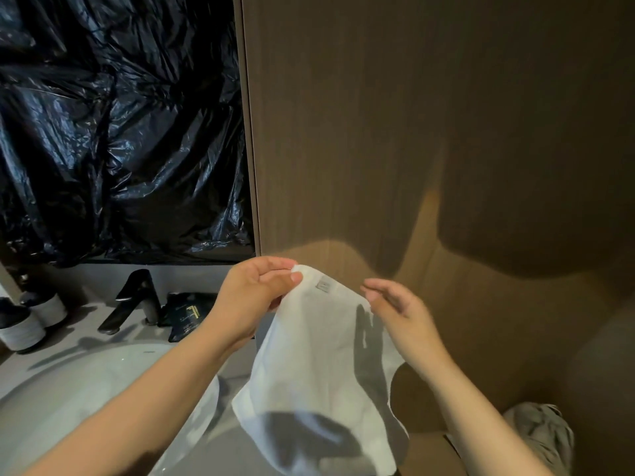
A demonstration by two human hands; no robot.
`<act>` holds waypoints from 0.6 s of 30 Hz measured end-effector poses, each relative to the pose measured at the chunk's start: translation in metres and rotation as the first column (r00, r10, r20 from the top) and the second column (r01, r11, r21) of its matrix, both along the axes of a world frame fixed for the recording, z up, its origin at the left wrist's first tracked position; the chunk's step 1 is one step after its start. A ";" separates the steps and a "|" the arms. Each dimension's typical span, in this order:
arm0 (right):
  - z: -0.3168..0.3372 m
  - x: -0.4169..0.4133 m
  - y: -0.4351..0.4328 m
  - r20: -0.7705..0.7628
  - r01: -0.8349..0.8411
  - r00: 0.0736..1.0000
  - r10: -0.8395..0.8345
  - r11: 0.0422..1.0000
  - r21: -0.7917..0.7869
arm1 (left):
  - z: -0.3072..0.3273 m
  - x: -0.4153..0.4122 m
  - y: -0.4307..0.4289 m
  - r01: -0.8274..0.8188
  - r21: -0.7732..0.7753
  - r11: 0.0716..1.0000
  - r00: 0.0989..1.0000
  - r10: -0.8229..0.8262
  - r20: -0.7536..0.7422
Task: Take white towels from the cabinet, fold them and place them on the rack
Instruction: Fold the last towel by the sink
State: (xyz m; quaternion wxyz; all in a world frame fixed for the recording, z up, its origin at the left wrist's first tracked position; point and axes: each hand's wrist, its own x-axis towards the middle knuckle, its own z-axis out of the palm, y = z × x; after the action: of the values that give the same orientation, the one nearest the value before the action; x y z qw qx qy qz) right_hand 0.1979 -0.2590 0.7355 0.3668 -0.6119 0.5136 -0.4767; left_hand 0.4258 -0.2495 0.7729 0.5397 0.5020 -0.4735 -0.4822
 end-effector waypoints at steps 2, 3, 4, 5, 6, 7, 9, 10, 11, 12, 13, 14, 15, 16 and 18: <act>0.014 0.019 0.010 0.034 -0.109 0.993 0.112 0.991 -0.077 | -0.001 -0.005 0.008 0.018 -0.021 1.000 1.000 -0.017 0.026; 0.017 0.026 0.012 0.037 -0.147 0.988 0.151 0.984 -0.102 | -0.002 -0.007 0.011 0.021 -0.034 0.999 0.999 -0.019 0.041; 0.019 0.031 0.014 0.046 -0.176 0.982 0.182 0.978 -0.113 | -0.002 -0.009 0.013 0.020 -0.047 0.999 0.998 -0.017 0.054; 0.019 0.035 0.016 0.058 -0.198 0.977 0.205 0.974 -0.112 | -0.002 -0.010 0.016 0.017 -0.055 0.998 0.998 -0.014 0.061; 0.018 0.037 0.017 0.061 -0.213 0.974 0.220 0.971 -0.107 | -0.002 -0.010 0.018 0.013 -0.060 0.998 0.998 -0.009 0.060; 0.016 0.039 0.018 0.055 -0.221 0.972 0.228 0.969 -0.108 | -0.002 -0.010 0.020 0.009 -0.063 0.998 0.998 -0.006 0.055; 0.011 0.039 0.020 0.036 -0.231 0.971 0.237 0.965 -0.122 | -0.002 -0.010 0.026 0.009 -0.070 0.997 0.998 -0.004 0.057; 0.009 0.040 0.021 0.030 -0.231 0.971 0.237 0.964 -0.131 | -0.002 -0.011 0.029 0.010 -0.078 0.997 0.998 -0.005 0.062; 0.007 0.041 0.023 0.028 -0.228 0.972 0.234 0.964 -0.139 | -0.002 -0.012 0.032 0.009 -0.088 0.996 0.998 -0.003 0.068; 0.004 0.042 0.024 0.031 -0.223 0.973 0.230 0.964 -0.143 | -0.004 -0.014 0.035 0.004 -0.099 0.995 0.997 0.003 0.076; 0.002 0.043 0.025 0.039 -0.215 0.974 0.223 0.966 -0.142 | -0.006 -0.015 0.038 0.001 -0.105 0.994 0.996 0.008 0.086; 0.000 0.044 0.027 0.050 -0.205 0.976 0.214 0.969 -0.138 | -0.009 -0.015 0.042 0.004 -0.104 0.995 0.994 0.007 0.105; -0.002 0.045 0.027 0.058 -0.192 0.978 0.201 0.972 -0.136 | -0.013 -0.014 0.046 0.014 -0.098 0.995 0.991 0.000 0.135; -0.003 0.044 0.028 0.062 -0.178 0.980 0.188 0.975 -0.134 | -0.018 -0.014 0.050 0.023 -0.091 0.996 0.986 -0.007 0.169; -0.004 0.043 0.029 0.054 -0.168 0.983 0.176 0.978 -0.126 | -0.028 -0.011 0.056 0.008 -0.094 0.996 0.978 0.012 0.210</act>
State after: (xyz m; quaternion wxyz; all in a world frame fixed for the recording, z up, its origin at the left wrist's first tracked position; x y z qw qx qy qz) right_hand 0.2413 -0.2301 0.7317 0.3854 -0.6592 0.4168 -0.4932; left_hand 0.4146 -0.1930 0.7453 0.5102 0.5244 -0.5497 -0.4031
